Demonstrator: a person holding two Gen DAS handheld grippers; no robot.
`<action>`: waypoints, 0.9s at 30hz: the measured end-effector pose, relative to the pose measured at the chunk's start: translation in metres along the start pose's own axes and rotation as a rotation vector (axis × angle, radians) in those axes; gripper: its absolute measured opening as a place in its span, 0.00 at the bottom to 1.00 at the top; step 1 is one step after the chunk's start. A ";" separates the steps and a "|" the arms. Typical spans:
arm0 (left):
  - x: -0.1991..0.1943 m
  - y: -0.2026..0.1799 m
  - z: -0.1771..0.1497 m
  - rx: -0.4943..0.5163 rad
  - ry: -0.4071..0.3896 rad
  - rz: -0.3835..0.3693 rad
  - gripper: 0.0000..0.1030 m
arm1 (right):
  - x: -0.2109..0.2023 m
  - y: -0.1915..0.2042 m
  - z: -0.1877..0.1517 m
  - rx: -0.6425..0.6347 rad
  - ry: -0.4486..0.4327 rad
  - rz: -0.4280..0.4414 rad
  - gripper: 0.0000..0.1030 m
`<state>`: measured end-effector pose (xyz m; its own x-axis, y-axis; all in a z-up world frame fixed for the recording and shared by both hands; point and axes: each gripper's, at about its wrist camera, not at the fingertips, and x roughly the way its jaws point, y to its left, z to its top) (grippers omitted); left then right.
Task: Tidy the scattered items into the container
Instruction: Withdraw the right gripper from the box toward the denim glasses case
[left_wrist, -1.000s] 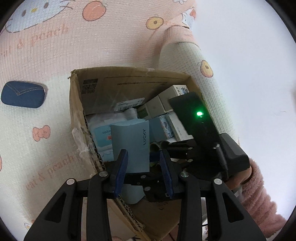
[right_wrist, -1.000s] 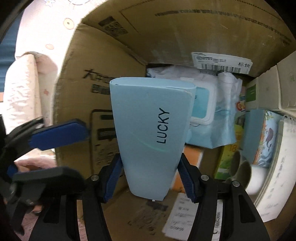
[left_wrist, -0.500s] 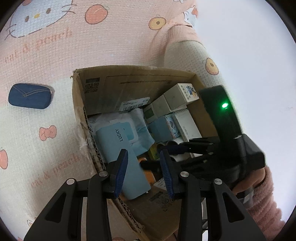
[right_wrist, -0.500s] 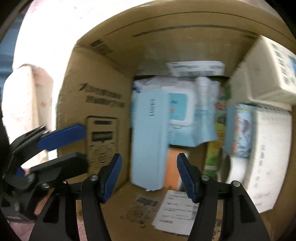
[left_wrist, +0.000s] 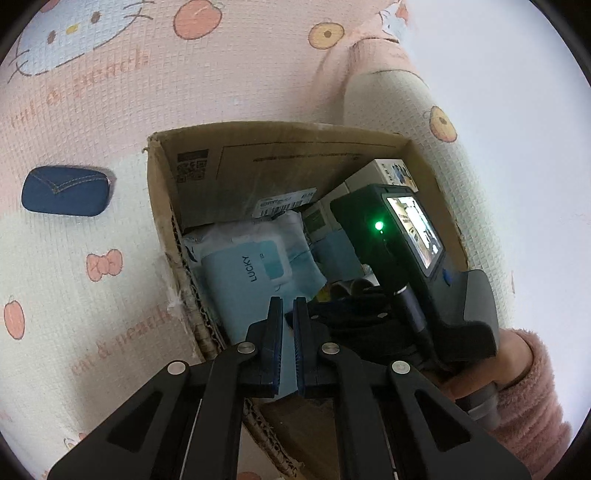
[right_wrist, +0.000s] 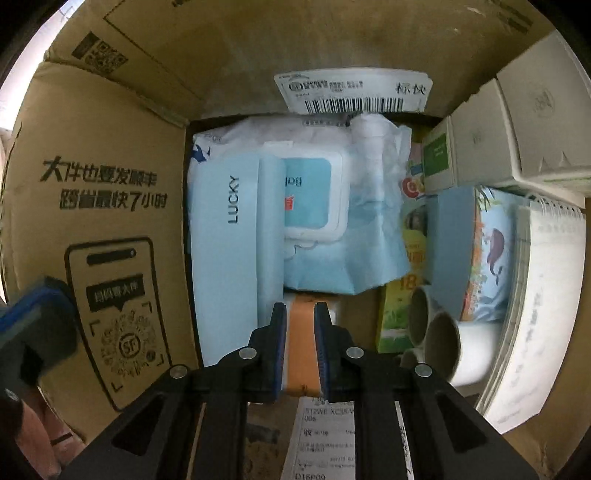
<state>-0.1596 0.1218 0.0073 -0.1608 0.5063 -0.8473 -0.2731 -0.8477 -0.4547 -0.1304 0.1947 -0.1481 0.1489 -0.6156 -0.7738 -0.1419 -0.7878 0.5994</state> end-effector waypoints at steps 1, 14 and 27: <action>-0.001 0.000 0.000 0.004 0.000 0.005 0.06 | 0.003 -0.001 -0.001 0.019 0.008 0.033 0.13; -0.029 0.014 0.002 -0.037 -0.104 -0.062 0.31 | -0.064 0.033 -0.067 0.016 -0.369 -0.099 0.39; -0.080 0.078 -0.030 -0.136 -0.245 -0.046 0.58 | -0.129 0.079 -0.093 0.009 -0.633 -0.204 0.72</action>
<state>-0.1397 0.0102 0.0315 -0.3804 0.5539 -0.7406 -0.1584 -0.8280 -0.5379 -0.0699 0.2095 0.0180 -0.4298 -0.3208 -0.8440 -0.1808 -0.8852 0.4286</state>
